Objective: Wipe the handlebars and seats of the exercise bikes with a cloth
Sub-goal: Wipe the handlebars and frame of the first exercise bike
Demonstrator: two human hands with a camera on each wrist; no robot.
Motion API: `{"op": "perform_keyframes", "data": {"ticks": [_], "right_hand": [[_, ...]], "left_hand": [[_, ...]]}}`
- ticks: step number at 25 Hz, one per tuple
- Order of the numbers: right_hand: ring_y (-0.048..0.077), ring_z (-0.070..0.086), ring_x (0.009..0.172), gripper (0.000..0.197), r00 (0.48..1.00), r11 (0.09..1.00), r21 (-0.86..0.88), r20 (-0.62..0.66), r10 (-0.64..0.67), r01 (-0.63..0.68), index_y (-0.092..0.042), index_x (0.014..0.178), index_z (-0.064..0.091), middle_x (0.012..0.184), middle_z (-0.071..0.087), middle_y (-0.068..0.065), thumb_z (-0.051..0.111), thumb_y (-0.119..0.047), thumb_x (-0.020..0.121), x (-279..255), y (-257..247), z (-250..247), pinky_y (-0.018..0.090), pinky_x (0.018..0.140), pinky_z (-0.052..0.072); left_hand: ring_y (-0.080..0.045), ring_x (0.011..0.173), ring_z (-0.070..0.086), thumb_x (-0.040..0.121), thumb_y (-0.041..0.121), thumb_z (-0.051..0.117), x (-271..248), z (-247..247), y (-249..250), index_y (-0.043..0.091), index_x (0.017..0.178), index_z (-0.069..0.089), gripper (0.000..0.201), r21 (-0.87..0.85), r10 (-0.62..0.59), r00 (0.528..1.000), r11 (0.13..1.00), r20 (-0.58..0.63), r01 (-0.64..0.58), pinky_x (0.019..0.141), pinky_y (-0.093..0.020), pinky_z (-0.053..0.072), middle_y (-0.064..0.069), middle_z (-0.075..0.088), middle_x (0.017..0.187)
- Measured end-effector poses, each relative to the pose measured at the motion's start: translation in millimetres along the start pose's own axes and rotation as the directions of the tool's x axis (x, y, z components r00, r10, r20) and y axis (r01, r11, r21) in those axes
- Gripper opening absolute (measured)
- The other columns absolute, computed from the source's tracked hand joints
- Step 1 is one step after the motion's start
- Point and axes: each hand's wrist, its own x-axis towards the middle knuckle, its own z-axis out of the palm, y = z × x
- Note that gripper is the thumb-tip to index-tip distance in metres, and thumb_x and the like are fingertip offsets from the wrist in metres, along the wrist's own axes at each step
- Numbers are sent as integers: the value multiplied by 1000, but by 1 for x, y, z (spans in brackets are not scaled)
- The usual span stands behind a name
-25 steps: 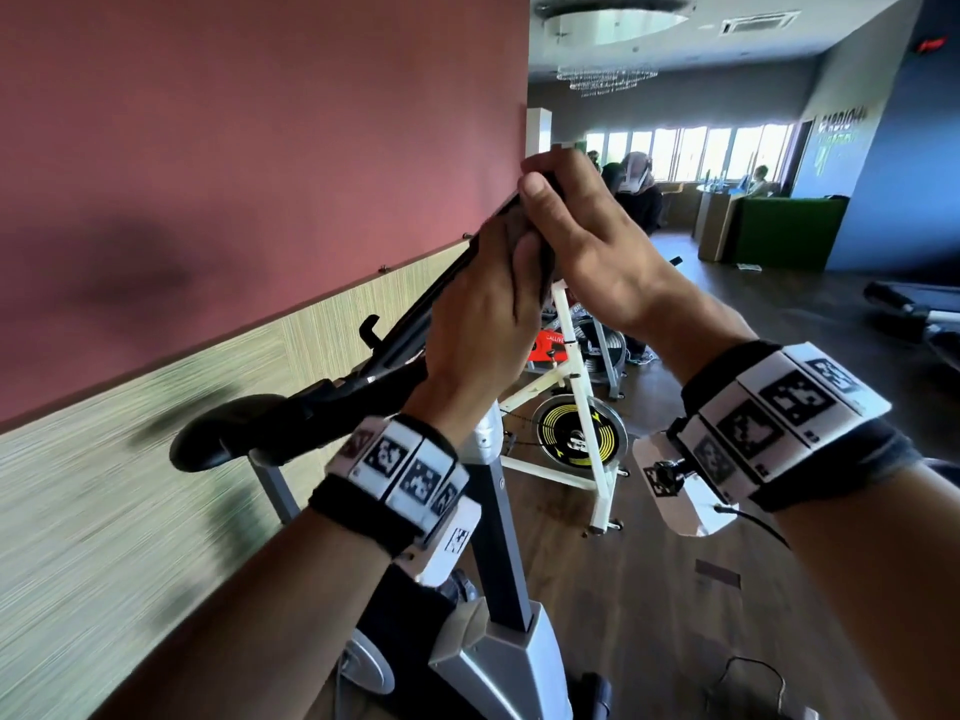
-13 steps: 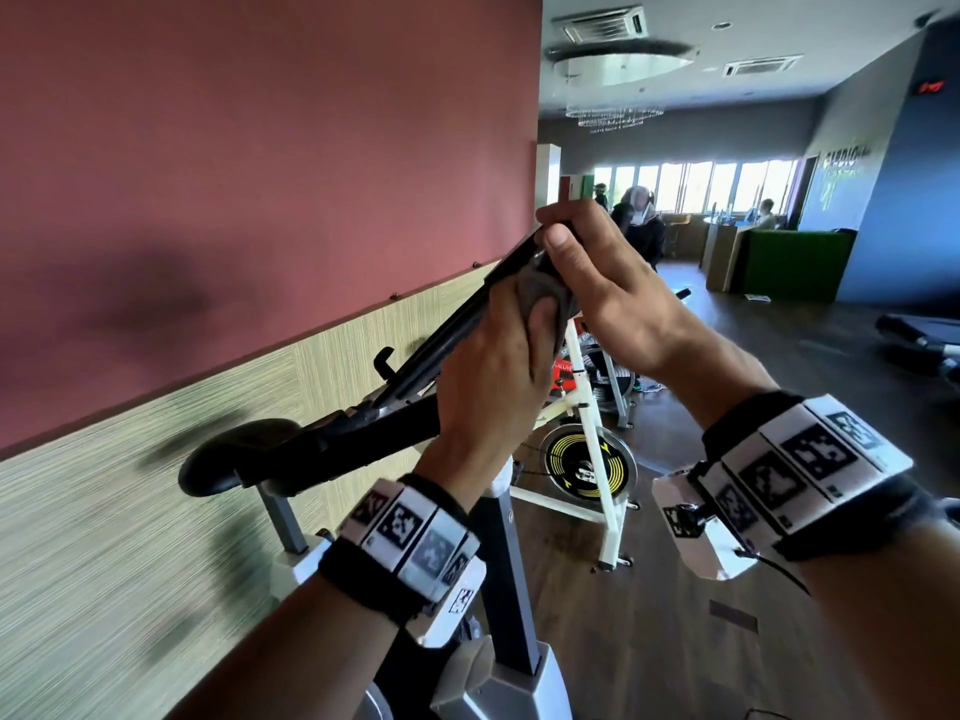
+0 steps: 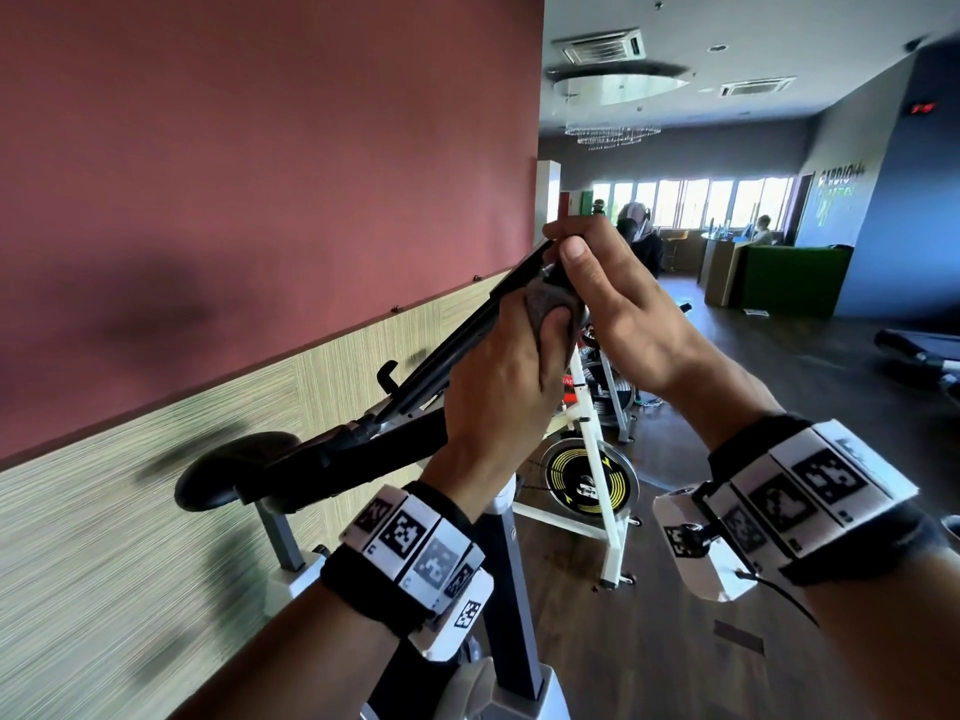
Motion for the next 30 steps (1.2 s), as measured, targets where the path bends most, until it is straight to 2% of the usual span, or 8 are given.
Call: {"op": "perform_keyframes", "data": {"ticks": [3, 6, 8, 12, 17, 22, 26, 30], "right_hand": [[21, 55, 113, 42, 1000, 1000, -8, 8, -5, 5, -13, 126, 54, 115, 59, 8, 34, -46, 107, 1, 0, 0, 49, 105, 42], [17, 55, 113, 42, 1000, 1000, -3, -12, 1, -1, -13, 126, 54, 115, 59, 5, 34, -44, 107, 0, -2, 1, 47, 106, 42], [16, 54, 110, 41, 1000, 1000, 3, -21, 9, -9, -11, 125, 55, 113, 59, 4, 34, -42, 108, -1, -4, 1, 46, 105, 43], [20, 53, 109, 40, 999, 1000, 3, -23, 23, -23, -9, 122, 55, 111, 58, 6, 34, -41, 108, -2, -5, 4, 42, 103, 44], [10, 52, 105, 39, 999, 1000, -10, -33, -6, 6, -9, 121, 55, 109, 57, 1, 35, -39, 108, 0, -3, 5, 38, 101, 44], [13, 52, 103, 36, 999, 1000, -2, -34, -27, 27, -7, 119, 54, 106, 57, 2, 36, -36, 108, 0, -2, 6, 40, 100, 44], [16, 53, 107, 39, 998, 999, -4, -36, -48, 48, -12, 119, 54, 109, 58, 3, 35, -43, 107, 1, 3, 5, 49, 103, 43], [18, 53, 110, 38, 998, 999, 19, -33, -47, 47, -16, 120, 54, 111, 58, 2, 35, -45, 107, 2, 5, 5, 50, 103, 43]], "left_hand": [[-21, 59, 60, 106, 44, 29, 9, 2, -2, 11, 103, 56, 43, -34, -5, 1000, 999, -3, 5, 48, -30, 31, 8, 55, 70], [-20, 58, 58, 106, 42, 30, 7, 1, -4, 10, 102, 57, 42, -28, 12, 1000, 1000, -12, -12, 49, -27, 27, 7, 56, 70], [-20, 57, 56, 107, 42, 30, 6, 0, -5, 9, 102, 57, 42, -37, 19, 1000, 999, -16, -19, 50, -27, 26, 10, 49, 70], [-20, 57, 55, 106, 43, 29, 3, -2, -8, 10, 103, 55, 41, -67, 17, 999, 998, 27, -15, 48, -31, 32, 12, 46, 72], [-18, 54, 53, 106, 40, 32, 3, -3, -9, 11, 101, 55, 37, -57, 24, 1000, 998, 18, -23, 47, -29, 29, 13, 44, 71], [-21, 55, 56, 107, 41, 30, 4, -1, -9, 9, 102, 57, 42, -36, 19, 1000, 999, 8, -18, 45, -34, 37, 11, 48, 71], [-20, 66, 64, 106, 48, 24, 3, -3, -8, 11, 111, 58, 50, -74, 4, 999, 997, 49, 0, 51, -38, 47, 2, 67, 81], [-18, 60, 61, 107, 51, 16, -3, -6, -13, 12, 109, 58, 57, -4, 28, 997, 1000, 73, -28, 47, -31, 41, 3, 65, 77]]}}
